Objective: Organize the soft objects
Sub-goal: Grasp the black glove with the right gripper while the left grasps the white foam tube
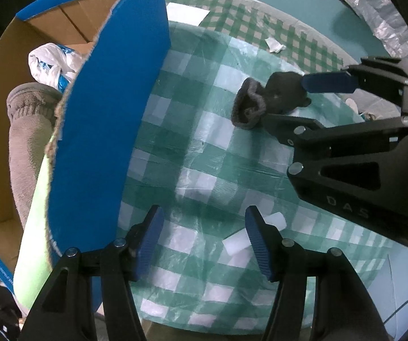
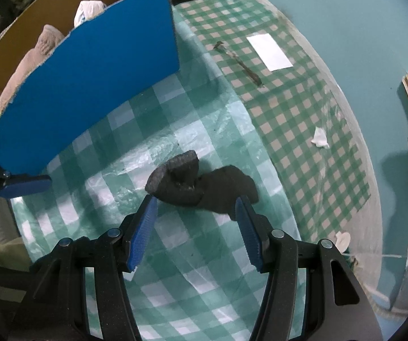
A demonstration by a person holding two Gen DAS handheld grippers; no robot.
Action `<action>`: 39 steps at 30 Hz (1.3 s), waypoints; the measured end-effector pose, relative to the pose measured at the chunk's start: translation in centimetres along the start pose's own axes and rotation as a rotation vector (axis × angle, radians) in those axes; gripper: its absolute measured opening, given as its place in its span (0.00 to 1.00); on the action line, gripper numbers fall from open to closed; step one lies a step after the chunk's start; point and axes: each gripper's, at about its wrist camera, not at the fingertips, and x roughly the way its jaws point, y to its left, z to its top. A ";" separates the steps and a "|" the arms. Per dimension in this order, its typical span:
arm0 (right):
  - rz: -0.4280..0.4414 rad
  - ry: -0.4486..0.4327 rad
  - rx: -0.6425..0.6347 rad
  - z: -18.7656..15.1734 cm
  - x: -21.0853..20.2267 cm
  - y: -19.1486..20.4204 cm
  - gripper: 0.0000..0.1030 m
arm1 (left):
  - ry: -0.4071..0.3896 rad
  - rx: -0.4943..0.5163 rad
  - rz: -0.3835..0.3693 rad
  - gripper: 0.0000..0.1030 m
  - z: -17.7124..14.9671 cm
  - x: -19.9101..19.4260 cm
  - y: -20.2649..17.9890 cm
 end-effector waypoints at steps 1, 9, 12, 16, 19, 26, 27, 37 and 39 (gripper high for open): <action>-0.002 -0.001 -0.009 0.1 0.2 0.1 0.55 | 0.003 0.001 0.000 0.59 0.0 0.1 0.1; -0.060 -0.014 -0.104 1.2 1.3 1.3 0.55 | 0.022 -0.014 -0.019 0.60 -0.3 0.5 1.0; -0.081 -0.008 -0.124 1.8 1.8 1.3 0.55 | 0.028 -0.009 -0.022 0.60 -0.5 0.6 1.1; -0.116 0.009 -0.165 2.5 2.3 1.6 0.55 | 0.035 -0.010 -0.024 0.60 -0.7 0.7 1.1; -0.148 0.023 -0.198 3.0 2.9 2.1 0.55 | 0.039 -0.017 -0.026 0.60 -0.7 1.0 1.1; -0.166 0.055 -0.177 3.7 4.1 2.2 0.55 | 0.035 -0.012 -0.039 0.60 -1.7 0.9 2.2; -0.171 0.068 -0.176 3.7 4.3 2.2 0.46 | 0.033 -0.005 -0.039 0.60 -1.8 0.9 2.2; -0.111 0.116 -0.053 1.4 4.6 1.7 0.29 | 0.018 0.145 -0.056 0.63 -3.0 0.7 -0.4; -0.096 0.118 -0.002 0.7 4.5 1.1 0.29 | 0.008 0.198 -0.060 0.68 -3.3 0.6 -1.1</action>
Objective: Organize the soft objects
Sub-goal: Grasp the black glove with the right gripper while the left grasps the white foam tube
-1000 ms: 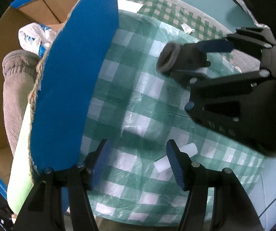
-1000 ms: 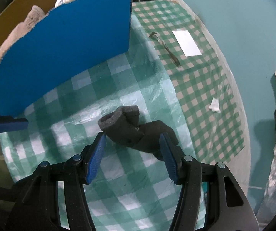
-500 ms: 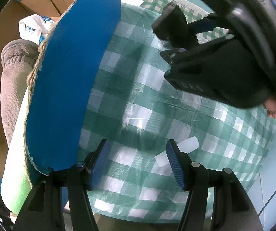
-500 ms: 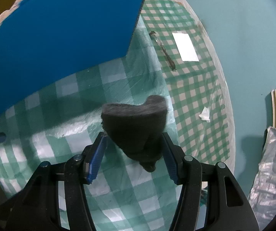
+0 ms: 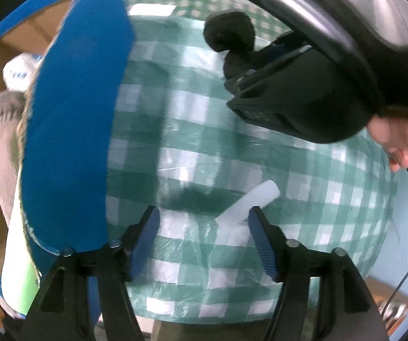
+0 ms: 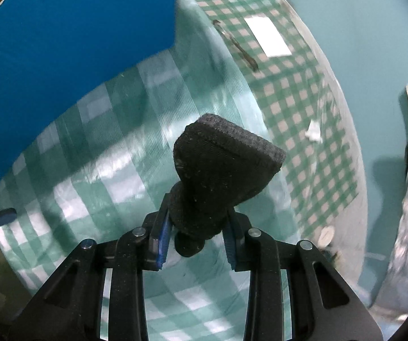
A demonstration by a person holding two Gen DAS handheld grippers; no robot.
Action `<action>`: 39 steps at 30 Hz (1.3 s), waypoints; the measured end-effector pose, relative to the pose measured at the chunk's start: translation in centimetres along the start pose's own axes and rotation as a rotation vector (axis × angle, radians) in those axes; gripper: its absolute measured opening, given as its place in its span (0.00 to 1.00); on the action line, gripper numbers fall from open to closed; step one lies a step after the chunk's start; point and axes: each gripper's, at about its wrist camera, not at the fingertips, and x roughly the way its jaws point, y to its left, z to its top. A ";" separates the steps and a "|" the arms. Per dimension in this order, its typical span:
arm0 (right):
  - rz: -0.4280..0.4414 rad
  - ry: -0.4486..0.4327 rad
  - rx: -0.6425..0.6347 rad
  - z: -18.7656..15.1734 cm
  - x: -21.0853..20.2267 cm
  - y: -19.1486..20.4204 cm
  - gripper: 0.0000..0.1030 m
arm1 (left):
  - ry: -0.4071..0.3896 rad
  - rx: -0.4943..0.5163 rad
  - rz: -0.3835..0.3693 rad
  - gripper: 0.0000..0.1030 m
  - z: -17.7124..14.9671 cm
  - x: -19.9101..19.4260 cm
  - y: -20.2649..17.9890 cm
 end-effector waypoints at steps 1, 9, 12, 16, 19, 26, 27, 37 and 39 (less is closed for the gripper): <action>0.009 0.003 0.024 -0.4 0.0 -0.2 0.29 | -0.003 0.025 -0.001 0.68 -0.1 0.0 -0.4; 0.089 0.006 0.251 -4.3 0.1 -2.8 0.29 | 0.028 0.189 0.010 0.68 -0.3 1.5 -3.7; 0.114 0.003 0.316 -5.7 0.1 -3.5 0.29 | 0.038 0.226 0.018 0.68 -0.5 2.1 -4.6; 0.123 0.000 0.370 -7.2 0.0 -4.1 0.29 | 0.050 0.269 0.047 0.68 -0.6 3.2 -6.1; 0.128 -0.001 0.405 -8.3 0.1 -4.5 0.29 | 0.060 0.281 0.056 0.68 -0.1 3.9 -6.6; 0.141 0.001 0.492 -10.9 -0.1 -4.8 0.29 | 0.067 0.286 0.073 0.68 0.0 5.5 -7.6; 0.146 0.001 0.502 -11.2 -0.1 -4.7 0.29 | 0.068 0.286 0.073 0.68 0.2 5.5 -6.9; 0.179 -0.011 0.610 -13.5 -0.7 -4.5 0.30 | 0.028 0.322 0.115 0.35 0.6 5.6 -8.4; 0.188 -0.012 0.636 -13.9 -0.8 -4.4 0.30 | 0.030 0.318 0.104 0.25 0.8 5.5 -8.9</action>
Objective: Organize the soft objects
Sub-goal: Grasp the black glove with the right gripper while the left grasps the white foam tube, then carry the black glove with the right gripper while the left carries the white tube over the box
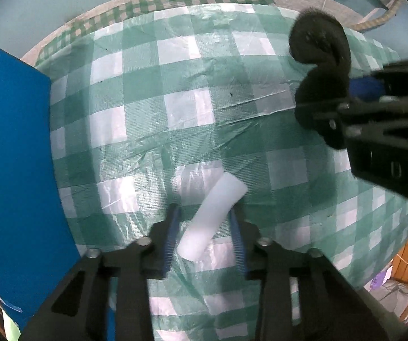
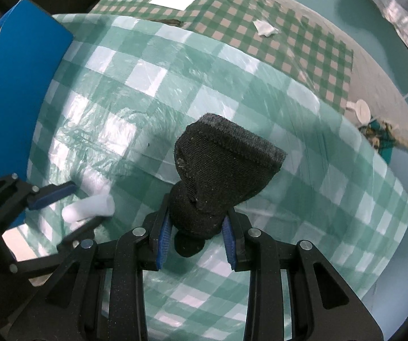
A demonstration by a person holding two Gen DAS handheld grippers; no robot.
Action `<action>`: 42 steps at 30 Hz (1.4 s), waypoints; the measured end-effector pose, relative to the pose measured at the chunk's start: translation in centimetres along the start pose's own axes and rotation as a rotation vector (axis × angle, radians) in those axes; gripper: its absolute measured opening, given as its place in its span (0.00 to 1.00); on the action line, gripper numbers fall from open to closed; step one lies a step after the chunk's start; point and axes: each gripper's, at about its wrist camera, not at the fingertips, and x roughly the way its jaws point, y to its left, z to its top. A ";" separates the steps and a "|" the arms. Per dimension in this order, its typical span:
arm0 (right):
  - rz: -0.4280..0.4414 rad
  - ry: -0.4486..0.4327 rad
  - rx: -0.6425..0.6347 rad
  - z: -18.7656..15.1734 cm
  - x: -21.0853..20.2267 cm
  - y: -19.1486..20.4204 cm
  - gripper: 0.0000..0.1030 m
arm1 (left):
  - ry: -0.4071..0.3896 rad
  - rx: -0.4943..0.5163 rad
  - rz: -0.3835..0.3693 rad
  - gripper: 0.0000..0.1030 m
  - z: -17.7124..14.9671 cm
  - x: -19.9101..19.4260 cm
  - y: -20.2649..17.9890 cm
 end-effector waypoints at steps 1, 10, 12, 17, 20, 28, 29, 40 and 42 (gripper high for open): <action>0.005 0.001 0.012 -0.2 -0.1 0.0 0.30 | 0.001 0.000 -0.003 0.23 0.1 0.0 -0.2; 0.039 -0.019 0.070 -1.6 -1.2 0.4 0.30 | -0.006 -0.015 -0.007 0.13 -0.9 -1.5 1.0; 0.041 -0.027 0.079 -1.7 -1.6 0.5 0.30 | -0.015 -0.025 -0.013 0.13 -1.5 -2.2 1.3; 0.048 -0.049 0.095 -2.2 -3.0 0.9 0.30 | -0.045 -0.059 -0.052 0.13 -1.9 -3.5 3.0; 0.049 -0.065 0.096 -2.3 -3.9 1.0 0.30 | -0.060 -0.075 -0.071 0.13 -2.1 -4.4 3.8; 0.053 -0.100 0.093 -3.0 -6.6 1.9 0.30 | -0.091 -0.117 -0.109 0.13 -3.0 -6.8 5.8; 0.052 -0.101 0.093 -3.1 -6.9 1.9 0.30 | -0.093 -0.119 -0.112 0.13 -3.0 -7.0 5.9; 0.052 -0.158 0.076 -3.7 -11.1 3.8 0.30 | -0.154 -0.100 -0.109 0.13 -4.0 -11.1 7.3; 0.054 -0.164 0.071 -3.7 -11.6 4.2 0.30 | -0.164 -0.096 -0.097 0.13 -4.2 -11.8 7.6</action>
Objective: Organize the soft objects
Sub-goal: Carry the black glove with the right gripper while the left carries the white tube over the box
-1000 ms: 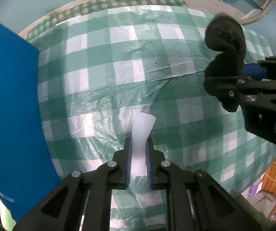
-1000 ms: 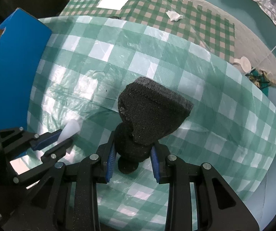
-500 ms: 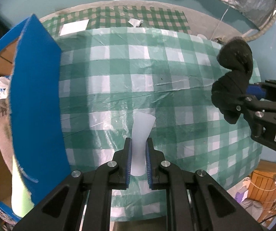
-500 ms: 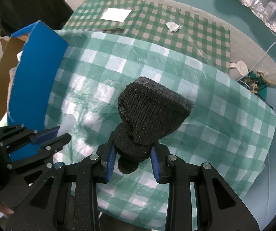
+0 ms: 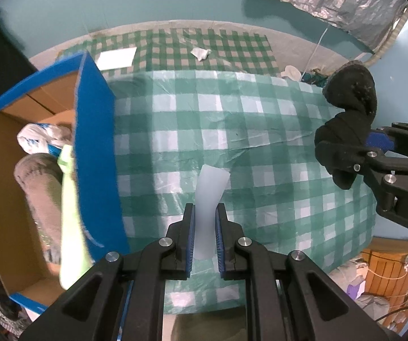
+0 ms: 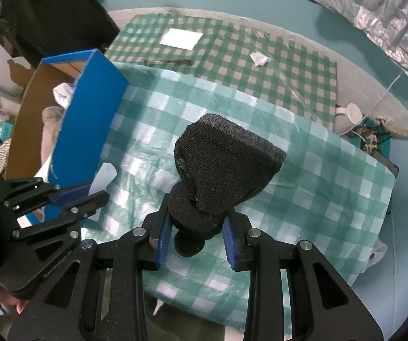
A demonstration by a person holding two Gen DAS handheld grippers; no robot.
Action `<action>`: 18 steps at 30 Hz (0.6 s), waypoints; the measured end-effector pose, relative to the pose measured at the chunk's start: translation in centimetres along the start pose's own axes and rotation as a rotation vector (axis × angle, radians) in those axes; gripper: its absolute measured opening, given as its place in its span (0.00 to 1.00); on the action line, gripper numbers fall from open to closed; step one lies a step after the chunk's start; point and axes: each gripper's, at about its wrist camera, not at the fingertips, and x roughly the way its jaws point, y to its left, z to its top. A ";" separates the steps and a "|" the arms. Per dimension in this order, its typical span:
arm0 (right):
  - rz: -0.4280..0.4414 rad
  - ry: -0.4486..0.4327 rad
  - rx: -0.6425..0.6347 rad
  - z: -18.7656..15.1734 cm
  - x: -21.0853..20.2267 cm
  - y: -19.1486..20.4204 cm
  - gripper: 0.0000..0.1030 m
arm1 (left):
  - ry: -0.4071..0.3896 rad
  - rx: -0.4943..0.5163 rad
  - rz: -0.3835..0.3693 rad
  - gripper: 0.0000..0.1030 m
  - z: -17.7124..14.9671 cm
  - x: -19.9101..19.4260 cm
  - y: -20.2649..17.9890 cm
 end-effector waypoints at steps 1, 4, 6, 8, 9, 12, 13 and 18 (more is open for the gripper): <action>0.000 -0.002 -0.002 0.0 -0.2 0.2 0.30 | -0.005 0.001 0.005 0.13 0.0 -0.3 0.2; 0.002 -0.009 -0.015 0.0 -0.8 1.1 0.30 | -0.017 -0.001 0.022 0.13 -0.1 -1.3 0.9; 0.000 -0.017 -0.027 0.1 -1.3 1.8 0.30 | -0.028 -0.004 0.032 0.13 -0.2 -1.8 1.4; -0.002 -0.023 -0.041 0.2 -1.8 2.6 0.30 | -0.039 -0.013 0.034 0.13 -0.3 -2.4 1.9; -0.001 -0.028 -0.046 0.2 -2.0 2.9 0.30 | -0.044 -0.021 0.033 0.13 -0.4 -2.9 2.3; 0.001 -0.040 -0.064 0.4 -2.7 3.9 0.30 | -0.060 -0.044 0.037 0.13 -0.6 -3.9 3.3; 0.001 -0.044 -0.072 0.5 -2.9 4.3 0.30 | -0.069 -0.053 0.040 0.13 -0.7 -4.3 3.7; 0.009 -0.062 -0.109 1.0 -3.8 6.5 0.30 | -0.090 -0.111 0.040 0.13 -1.2 -5.7 5.8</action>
